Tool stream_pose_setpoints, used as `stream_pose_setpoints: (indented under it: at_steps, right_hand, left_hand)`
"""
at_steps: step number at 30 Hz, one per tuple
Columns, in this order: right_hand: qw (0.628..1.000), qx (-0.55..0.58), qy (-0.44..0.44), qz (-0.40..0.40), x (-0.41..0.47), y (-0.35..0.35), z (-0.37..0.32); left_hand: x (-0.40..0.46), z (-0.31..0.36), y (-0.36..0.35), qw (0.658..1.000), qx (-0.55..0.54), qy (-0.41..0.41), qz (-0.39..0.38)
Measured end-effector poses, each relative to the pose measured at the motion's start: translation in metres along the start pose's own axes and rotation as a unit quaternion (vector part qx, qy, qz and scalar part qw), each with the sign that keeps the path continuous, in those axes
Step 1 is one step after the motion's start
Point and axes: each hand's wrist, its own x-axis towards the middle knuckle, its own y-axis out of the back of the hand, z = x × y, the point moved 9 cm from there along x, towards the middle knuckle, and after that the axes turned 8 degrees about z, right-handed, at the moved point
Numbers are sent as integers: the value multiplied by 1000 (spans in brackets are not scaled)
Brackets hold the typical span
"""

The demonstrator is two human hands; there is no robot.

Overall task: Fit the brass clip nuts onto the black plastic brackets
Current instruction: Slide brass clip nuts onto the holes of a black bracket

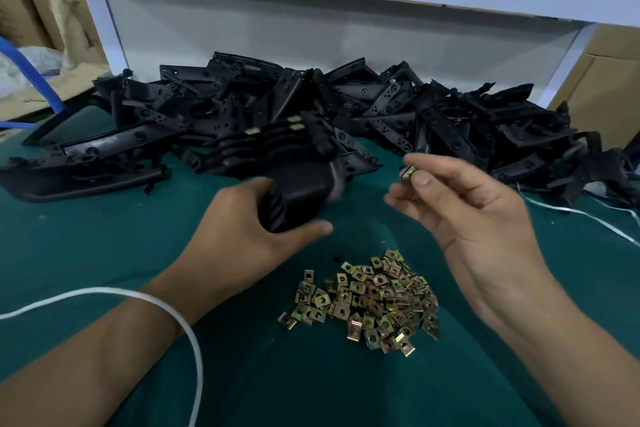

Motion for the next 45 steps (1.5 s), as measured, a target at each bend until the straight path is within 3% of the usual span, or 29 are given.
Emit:
stream_pose_setpoints:
  at_steps: [3, 8, 17, 36, 45]
  right_hand:
    - [996, -11, 83, 22, -2, 4, -25]
    - [961, -159, 226, -15, -26, -20, -51]
    - [922, -267, 278, -38, -41, -42, -38]
    - [915, -289, 279, -24, -39, -42, -34]
    - [934, -240, 263, -38, -39, -41, -33]
  left_hand:
    - [-3, 17, -14, 980, 158, -114, -41]
    - [-13, 33, -29, 928, 261, -260, -52]
    - [-24, 52, -32, 903, 252, -346, -18]
    - [-28, 52, -42, 890, 292, -348, -22]
    - [-28, 53, -40, 897, 273, -347, -8]
